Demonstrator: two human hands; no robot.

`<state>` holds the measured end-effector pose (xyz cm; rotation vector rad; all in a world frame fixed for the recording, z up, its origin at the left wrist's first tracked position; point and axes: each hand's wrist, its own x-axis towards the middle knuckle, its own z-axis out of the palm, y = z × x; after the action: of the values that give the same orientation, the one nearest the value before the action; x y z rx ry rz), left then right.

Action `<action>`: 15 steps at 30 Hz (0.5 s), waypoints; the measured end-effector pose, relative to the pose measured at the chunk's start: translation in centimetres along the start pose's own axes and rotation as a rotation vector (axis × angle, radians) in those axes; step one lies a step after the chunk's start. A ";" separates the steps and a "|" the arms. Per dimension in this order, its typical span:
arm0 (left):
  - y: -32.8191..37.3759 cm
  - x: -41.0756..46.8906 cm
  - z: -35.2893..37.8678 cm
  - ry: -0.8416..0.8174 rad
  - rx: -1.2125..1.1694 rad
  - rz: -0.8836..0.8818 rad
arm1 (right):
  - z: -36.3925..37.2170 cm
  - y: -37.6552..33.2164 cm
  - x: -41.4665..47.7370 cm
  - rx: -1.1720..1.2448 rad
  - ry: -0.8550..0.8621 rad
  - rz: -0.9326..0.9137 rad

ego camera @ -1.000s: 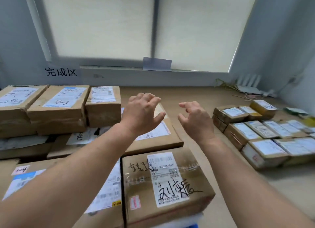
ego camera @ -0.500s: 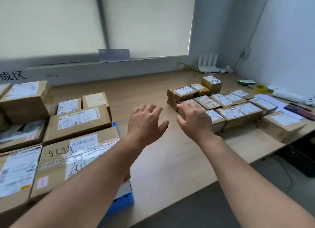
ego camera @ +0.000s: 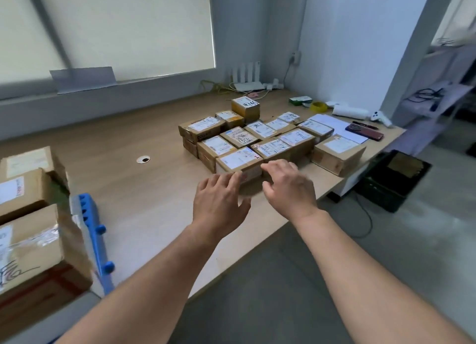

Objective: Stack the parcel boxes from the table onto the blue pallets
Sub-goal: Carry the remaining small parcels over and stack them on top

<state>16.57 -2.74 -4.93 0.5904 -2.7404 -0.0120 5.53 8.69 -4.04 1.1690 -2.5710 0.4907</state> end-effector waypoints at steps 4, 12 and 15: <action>3.0 1.9 1.6 -0.016 -0.019 0.048 | 0.0 3.3 -0.3 -0.008 0.003 0.067; 7.9 8.1 6.0 -0.054 -0.081 0.097 | 1.1 11.0 1.4 -0.022 0.025 0.202; 10.0 11.0 7.8 -0.067 -0.106 0.116 | 1.4 14.3 3.1 -0.051 0.008 0.232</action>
<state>0.58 1.53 -7.93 0.4088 -2.8140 -0.1507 -7.51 14.82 -6.84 0.8546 -2.7097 0.4743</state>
